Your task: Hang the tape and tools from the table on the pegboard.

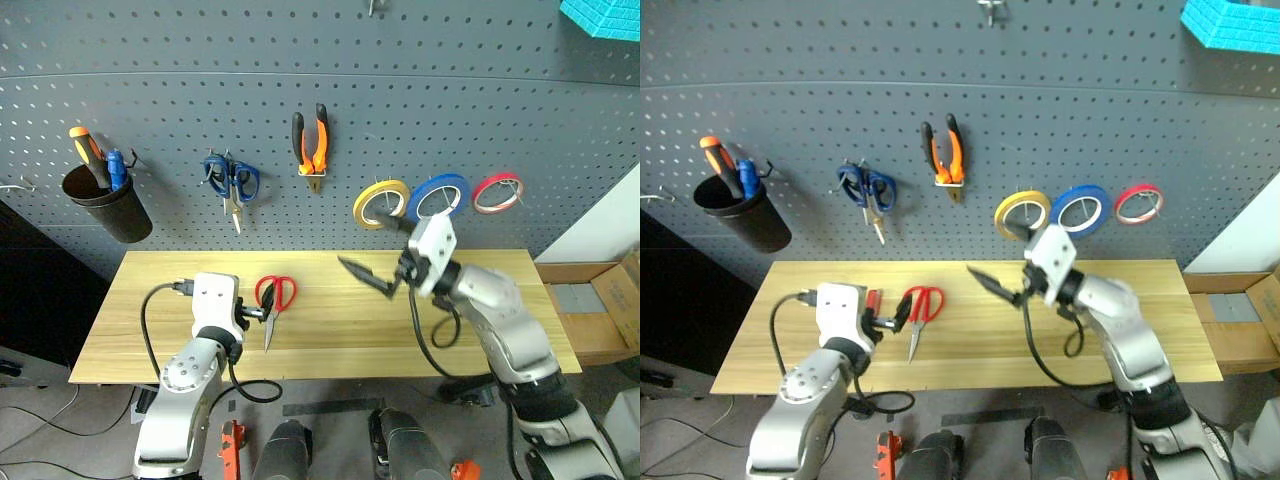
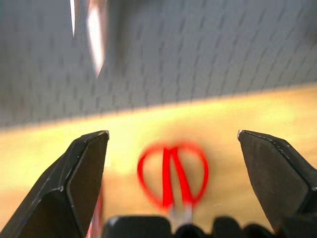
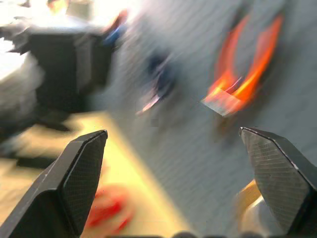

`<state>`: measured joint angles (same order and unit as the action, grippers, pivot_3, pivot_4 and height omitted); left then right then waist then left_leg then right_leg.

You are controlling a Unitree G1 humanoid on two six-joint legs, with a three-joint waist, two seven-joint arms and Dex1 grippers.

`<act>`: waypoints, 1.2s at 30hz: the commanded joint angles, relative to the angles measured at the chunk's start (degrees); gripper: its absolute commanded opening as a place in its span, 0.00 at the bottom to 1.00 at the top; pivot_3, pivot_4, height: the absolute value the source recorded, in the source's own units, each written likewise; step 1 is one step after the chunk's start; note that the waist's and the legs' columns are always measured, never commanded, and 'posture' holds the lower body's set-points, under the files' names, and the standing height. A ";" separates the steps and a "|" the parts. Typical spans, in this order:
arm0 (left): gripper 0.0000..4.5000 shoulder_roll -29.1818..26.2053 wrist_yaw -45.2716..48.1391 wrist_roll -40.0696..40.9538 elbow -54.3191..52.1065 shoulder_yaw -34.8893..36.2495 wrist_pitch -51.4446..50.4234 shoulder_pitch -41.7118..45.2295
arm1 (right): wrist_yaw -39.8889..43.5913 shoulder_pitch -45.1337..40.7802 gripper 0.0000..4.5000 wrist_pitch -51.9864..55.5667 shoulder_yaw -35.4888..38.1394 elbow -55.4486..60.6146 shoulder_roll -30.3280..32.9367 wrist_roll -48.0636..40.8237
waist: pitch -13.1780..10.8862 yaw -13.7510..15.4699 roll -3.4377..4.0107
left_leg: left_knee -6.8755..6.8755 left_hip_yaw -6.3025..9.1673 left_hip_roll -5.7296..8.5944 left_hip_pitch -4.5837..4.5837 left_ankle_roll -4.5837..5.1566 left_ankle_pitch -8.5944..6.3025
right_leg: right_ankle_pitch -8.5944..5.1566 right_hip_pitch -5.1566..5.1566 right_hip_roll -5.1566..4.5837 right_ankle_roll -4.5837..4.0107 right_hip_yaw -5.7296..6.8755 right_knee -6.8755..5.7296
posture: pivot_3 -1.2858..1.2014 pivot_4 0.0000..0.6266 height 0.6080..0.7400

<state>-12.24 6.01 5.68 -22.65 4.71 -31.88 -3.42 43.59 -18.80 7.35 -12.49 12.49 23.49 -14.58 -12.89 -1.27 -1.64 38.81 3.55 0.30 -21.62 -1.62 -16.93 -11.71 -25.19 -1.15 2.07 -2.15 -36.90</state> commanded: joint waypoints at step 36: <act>0.06 4.62 -6.27 -4.75 30.43 -3.07 -7.64 13.48 | 18.73 -0.06 1.00 -26.64 -6.54 -23.44 -1.44 5.07 | -1.66 -0.88 -0.06 | -0.04 0.10 -0.06 0.86 0.00 -0.01 | -0.35 0.81 -0.01 0.36 -0.10 -0.01 | 0.50 0.44 1.00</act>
<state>-7.26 0.12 1.72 7.43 1.48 -38.23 11.01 62.39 -18.44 -18.20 -20.07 -11.61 22.12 -9.53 -14.55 -2.15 -1.70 38.76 3.67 0.25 -20.76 -1.63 -16.93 -12.06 -24.38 -1.17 2.44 -2.25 -36.92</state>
